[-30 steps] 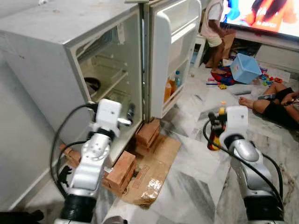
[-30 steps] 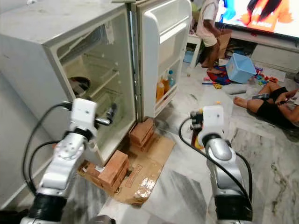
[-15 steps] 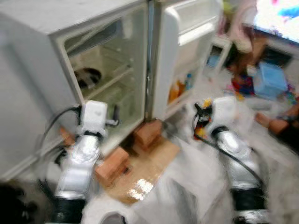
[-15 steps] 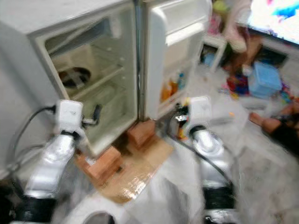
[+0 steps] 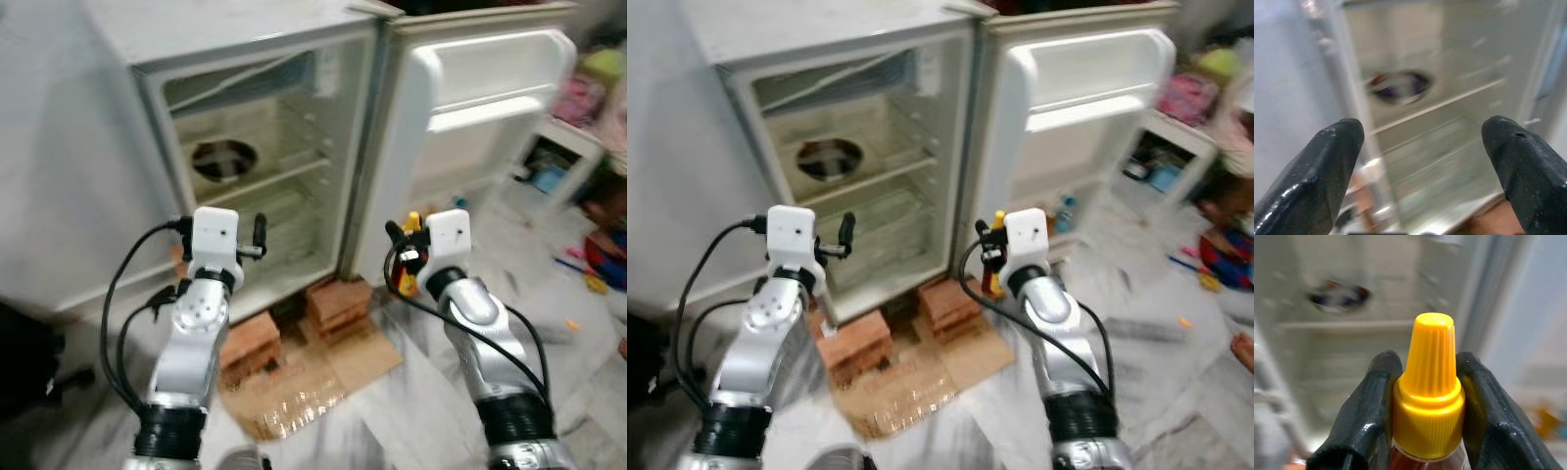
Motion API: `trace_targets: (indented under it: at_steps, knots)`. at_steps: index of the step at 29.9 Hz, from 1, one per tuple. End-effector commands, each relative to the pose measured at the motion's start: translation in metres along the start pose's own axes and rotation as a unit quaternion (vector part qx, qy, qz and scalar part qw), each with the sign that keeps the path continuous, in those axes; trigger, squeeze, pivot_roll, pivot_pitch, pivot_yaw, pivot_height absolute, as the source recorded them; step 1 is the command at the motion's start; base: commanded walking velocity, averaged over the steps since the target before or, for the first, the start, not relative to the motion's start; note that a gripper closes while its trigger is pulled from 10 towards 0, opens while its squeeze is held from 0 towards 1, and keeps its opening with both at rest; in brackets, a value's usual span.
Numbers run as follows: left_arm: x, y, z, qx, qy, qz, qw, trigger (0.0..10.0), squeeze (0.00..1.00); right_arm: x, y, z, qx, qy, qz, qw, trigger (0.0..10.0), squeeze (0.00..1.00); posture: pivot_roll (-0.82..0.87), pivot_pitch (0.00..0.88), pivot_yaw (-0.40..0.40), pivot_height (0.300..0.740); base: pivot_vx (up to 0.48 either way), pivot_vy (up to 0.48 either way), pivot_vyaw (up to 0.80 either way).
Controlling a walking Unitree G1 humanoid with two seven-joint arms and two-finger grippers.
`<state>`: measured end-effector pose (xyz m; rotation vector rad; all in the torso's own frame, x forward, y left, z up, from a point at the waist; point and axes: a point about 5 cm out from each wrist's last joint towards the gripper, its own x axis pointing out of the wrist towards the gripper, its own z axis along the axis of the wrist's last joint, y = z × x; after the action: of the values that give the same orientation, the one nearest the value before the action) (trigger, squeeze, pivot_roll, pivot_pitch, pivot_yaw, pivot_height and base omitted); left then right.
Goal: Restocking fridge
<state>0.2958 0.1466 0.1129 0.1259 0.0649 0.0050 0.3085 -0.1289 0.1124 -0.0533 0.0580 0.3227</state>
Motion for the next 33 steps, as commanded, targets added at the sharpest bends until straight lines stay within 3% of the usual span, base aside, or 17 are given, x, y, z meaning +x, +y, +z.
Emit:
trace_targets:
  at_steps: [1,15,19,25,33]
  knots:
    - [0.0025,-0.0113,0.0076,-0.006,-0.012,-0.015,1.000,10.0,0.00,-0.0020,-0.0138,0.0082,-0.012,-0.017,-0.017,1.000,10.0,0.00,0.03,0.000,-0.038,0.740,0.371,-0.300,0.00]
    - [0.0040,-0.0162,0.0068,0.000,-0.011,-0.012,1.000,10.0,0.00,-0.0016,-0.0120,0.0105,-0.001,-0.029,-0.011,1.000,10.0,0.00,0.03,0.000,-0.037,0.740,0.369,-0.302,0.00]
    - [0.0052,-0.0155,0.0041,-0.002,0.006,0.026,1.000,10.0,0.00,-0.0023,-0.0105,0.0087,-0.007,-0.025,-0.004,1.000,10.0,0.00,0.03,0.000,-0.036,0.740,0.150,-0.383,0.00]
    - [0.0036,-0.0086,-0.0012,-0.012,0.018,0.049,0.999,10.0,0.00,-0.0038,-0.0128,0.0062,-0.013,-0.020,-0.001,1.000,10.0,0.00,0.03,0.000,-0.035,0.740,-0.461,0.000,0.00]
    - [0.0051,-0.0159,0.0019,0.011,0.006,0.034,0.999,10.0,0.00,-0.0033,-0.0101,0.0091,-0.015,-0.026,0.008,1.000,10.0,0.00,0.03,0.000,-0.037,0.740,-0.376,-0.102,0.00]
